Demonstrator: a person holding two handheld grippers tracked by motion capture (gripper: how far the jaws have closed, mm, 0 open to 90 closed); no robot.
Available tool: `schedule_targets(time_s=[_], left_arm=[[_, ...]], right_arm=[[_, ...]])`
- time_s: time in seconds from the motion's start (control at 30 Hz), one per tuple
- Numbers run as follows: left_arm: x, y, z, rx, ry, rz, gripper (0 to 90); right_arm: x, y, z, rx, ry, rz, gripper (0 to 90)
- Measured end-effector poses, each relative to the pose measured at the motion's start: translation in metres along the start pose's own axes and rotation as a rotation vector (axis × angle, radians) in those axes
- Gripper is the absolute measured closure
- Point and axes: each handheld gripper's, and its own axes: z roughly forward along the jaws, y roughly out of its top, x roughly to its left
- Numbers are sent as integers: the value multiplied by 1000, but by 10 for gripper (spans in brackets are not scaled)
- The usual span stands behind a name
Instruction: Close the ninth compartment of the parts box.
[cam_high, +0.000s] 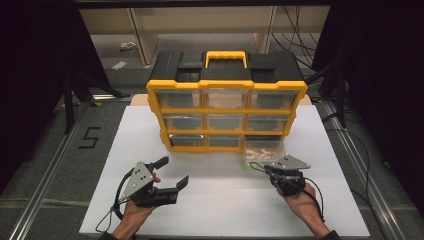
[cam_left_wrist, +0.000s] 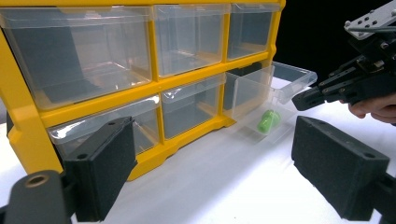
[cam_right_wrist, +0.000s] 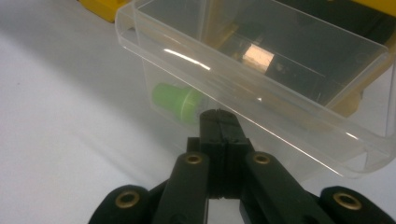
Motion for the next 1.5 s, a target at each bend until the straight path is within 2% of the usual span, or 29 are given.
schedule_targets(time_s=[0.63,1.2,1.5], left_arm=[[0,0,0,1,0,0,136],[0,0,-1,-1,1,2,136],[0,0,0,-1,0,2,137]], right_arm=[[-3,6,8,-16,-13,6,900],[-7,10,14,-30,-40,-11,900],[-10,11,17,-37,-51,1,900]])
